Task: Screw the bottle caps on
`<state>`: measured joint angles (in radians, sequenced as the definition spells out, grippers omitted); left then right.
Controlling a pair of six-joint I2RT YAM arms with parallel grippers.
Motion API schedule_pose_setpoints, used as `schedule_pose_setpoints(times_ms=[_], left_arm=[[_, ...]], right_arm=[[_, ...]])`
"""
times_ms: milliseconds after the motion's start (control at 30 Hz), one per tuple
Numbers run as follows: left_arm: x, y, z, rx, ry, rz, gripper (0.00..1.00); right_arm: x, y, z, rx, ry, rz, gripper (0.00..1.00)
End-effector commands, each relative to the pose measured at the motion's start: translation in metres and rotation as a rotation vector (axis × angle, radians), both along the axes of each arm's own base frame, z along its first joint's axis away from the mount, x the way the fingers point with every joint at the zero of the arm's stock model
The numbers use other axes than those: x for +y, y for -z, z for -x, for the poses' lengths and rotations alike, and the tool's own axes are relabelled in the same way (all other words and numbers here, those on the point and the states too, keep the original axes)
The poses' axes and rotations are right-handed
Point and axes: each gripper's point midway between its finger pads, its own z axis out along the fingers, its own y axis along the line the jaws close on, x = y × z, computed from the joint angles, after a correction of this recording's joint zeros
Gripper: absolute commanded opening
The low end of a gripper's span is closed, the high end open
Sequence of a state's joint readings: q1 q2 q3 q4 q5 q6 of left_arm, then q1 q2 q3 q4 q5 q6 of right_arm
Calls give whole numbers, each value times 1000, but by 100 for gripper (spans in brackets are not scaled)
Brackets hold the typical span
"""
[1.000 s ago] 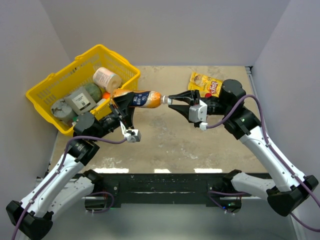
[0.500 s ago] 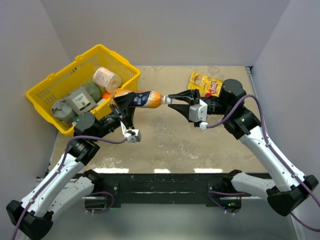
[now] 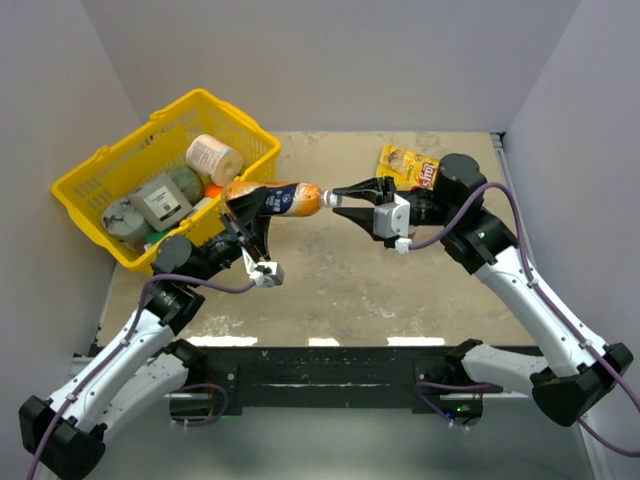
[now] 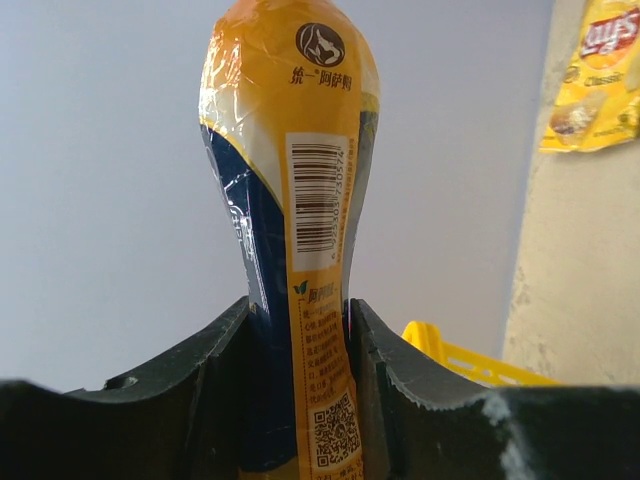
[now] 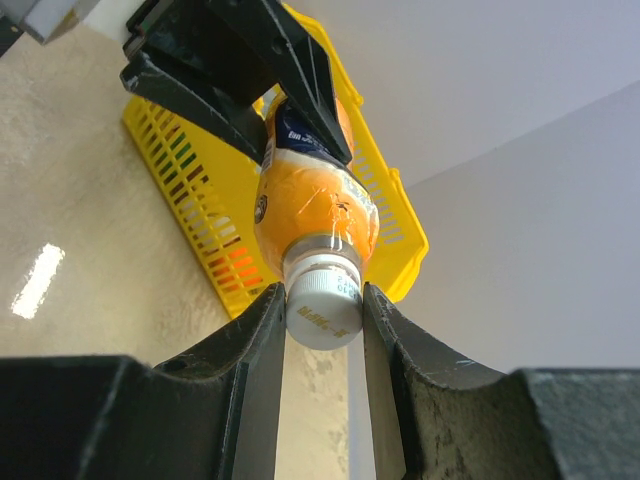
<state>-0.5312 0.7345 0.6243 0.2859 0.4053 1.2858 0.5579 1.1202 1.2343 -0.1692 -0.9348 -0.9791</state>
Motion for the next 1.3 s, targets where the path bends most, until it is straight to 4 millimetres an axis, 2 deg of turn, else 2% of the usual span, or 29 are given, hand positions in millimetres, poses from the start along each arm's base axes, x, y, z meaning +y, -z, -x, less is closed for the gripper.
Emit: schedule_pose_setpoints(times_ms=[0,33,67,200,300,433,467,533,567,633,667,700,867,900,967,1033,1133,1200,1267], left_arm=[[6,-18,5,-197,-27,81,0],[7,-12,1,-194,-40,81,0],[12,-20,0,-228,-61,103,0],[17,-27,2,-292,-81,117,0],[16,-30,3,-299,-73,121,0],[18,-31,2,-304,-86,126,0],[19,-33,2,-307,-85,137,0],[19,-34,0,-307,-89,141,0],[19,-37,1,-318,-89,149,0],[20,-39,-1,-329,-97,155,0],[20,-39,-2,-334,-102,153,0],[20,-40,-2,-341,-103,154,0],[26,-40,-7,-358,-138,149,0],[27,-40,-6,-362,-141,147,0],[28,-38,-7,-359,-143,142,0],[28,-39,-8,-371,-149,131,0],[29,-39,-12,-371,-161,121,0],[27,-35,-15,-379,-169,82,0],[27,-38,-12,-425,-172,66,0]], right_arm=[[5,-26,7,-50,-47,-35,0],[7,-29,6,-46,-50,-46,0],[8,-29,6,-13,-49,-51,0],[11,-40,4,58,-50,-80,0],[12,-36,0,99,-36,-84,0],[14,-40,-7,162,-9,-110,0],[16,-38,-11,216,0,-115,0],[15,-51,-22,277,28,-171,0],[15,-59,-20,364,15,-194,0],[19,-55,-31,455,16,-189,0],[20,-62,-28,500,-5,-192,0],[24,-57,-34,554,0,-187,0],[26,-65,-42,741,-21,-208,0],[27,-60,-49,799,-25,-205,0],[29,-65,-48,900,-57,-198,0],[34,-56,-48,968,-99,-153,0],[36,-58,-43,1018,-141,-124,0],[38,-55,-47,1073,-138,-115,0],[43,-46,-49,1184,-145,-92,0]])
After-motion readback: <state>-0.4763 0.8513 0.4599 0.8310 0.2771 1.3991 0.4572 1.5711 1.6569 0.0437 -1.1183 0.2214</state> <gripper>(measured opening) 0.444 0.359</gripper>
